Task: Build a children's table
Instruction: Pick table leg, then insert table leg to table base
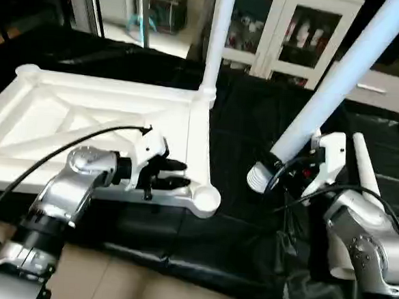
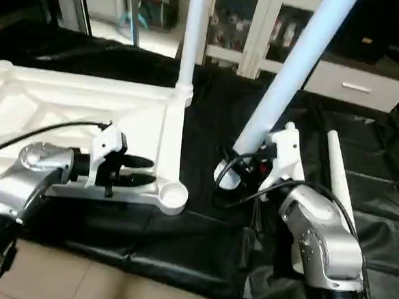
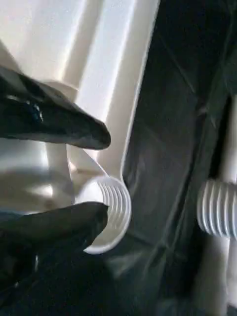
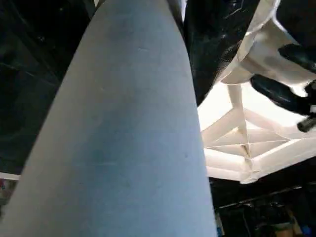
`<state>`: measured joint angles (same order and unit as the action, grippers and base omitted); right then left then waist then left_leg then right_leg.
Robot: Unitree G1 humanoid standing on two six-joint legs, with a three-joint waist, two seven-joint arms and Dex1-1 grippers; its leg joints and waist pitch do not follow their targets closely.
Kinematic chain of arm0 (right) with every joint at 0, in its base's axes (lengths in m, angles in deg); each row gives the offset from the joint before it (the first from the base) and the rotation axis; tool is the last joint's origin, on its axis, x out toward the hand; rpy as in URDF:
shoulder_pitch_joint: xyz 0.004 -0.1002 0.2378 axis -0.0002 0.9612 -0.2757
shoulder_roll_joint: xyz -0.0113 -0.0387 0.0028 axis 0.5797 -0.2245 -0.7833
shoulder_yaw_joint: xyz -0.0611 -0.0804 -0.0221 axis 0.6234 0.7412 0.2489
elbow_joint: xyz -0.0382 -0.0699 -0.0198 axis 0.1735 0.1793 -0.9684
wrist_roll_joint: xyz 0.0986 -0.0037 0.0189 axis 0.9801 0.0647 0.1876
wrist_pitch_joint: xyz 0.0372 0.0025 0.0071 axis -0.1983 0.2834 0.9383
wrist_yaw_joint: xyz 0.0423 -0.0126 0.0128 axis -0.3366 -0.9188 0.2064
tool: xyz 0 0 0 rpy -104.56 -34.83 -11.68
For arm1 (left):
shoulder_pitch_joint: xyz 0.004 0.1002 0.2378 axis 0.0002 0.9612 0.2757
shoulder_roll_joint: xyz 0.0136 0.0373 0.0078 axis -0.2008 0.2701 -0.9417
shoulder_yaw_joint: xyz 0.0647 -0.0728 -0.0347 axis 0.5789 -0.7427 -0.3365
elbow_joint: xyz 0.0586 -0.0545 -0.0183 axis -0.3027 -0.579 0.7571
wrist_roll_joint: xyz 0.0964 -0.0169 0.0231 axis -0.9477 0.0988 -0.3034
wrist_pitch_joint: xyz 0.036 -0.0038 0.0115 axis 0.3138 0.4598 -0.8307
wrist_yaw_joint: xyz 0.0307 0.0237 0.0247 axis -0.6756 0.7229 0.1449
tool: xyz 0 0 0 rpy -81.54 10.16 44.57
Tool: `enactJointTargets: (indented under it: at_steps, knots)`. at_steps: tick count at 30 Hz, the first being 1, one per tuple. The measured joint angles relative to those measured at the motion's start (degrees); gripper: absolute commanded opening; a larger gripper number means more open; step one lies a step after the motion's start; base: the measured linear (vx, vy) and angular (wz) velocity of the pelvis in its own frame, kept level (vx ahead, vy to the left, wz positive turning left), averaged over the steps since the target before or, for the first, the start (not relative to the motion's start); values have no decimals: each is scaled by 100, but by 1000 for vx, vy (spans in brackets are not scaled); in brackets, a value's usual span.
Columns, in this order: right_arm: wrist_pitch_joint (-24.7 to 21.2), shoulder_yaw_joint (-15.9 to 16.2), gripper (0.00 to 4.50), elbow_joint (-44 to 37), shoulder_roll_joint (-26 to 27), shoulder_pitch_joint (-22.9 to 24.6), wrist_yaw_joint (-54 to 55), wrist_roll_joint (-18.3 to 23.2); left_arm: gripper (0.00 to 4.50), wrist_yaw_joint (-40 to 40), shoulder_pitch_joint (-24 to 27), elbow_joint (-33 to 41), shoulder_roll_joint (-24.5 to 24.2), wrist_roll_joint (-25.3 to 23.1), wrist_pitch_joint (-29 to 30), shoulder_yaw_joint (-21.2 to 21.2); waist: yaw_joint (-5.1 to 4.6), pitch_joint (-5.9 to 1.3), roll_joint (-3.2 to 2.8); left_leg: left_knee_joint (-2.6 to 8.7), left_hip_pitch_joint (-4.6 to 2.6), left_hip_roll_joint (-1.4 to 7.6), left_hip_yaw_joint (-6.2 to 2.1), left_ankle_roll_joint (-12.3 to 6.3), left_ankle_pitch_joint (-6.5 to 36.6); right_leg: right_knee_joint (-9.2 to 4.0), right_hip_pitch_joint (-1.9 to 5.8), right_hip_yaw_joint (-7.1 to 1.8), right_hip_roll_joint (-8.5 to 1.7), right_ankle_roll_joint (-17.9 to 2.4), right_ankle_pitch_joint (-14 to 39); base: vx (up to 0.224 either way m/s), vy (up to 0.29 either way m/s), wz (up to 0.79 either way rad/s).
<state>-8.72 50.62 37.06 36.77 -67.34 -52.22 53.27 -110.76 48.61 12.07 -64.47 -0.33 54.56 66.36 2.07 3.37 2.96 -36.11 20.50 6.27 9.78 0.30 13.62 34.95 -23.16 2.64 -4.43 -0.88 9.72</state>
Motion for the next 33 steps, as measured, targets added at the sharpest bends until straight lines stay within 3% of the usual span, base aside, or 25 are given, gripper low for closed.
enactJointTargets:
  at_steps: [3,8,16,23,33]
  knots:
    - [-65,48,187,-2,-12,-27,-72,32,265,-207,-25,-137,-34,-21,-18,128,5,1,-1,0,-3,12,13,7,-1,2,0,3,1,0,0,0,0,0]
    - [-169,260,187,-2,62,-164,-128,49,265,-671,-34,-197,-272,-85,-10,342,-1,8,-12,-3,-13,31,36,23,-10,7,5,2,1,-2,-1,0,0,0]
    - [-171,278,187,-41,124,-256,-123,71,265,-443,-58,-653,-415,-525,-497,426,39,9,-12,1,-6,34,40,25,-11,2,4,3,1,-1,0,0,0,0]
    - [-151,399,187,-26,125,-266,-221,50,265,-375,-263,-872,-416,-629,-630,438,105,11,-7,1,-8,36,43,25,-11,3,4,3,1,-1,0,0,0,0]
    - [-147,439,187,12,121,-393,-254,18,182,-468,-393,-1224,-372,-696,-830,523,127,15,9,9,-9,36,49,26,-12,0,2,2,1,-1,0,0,0,0]
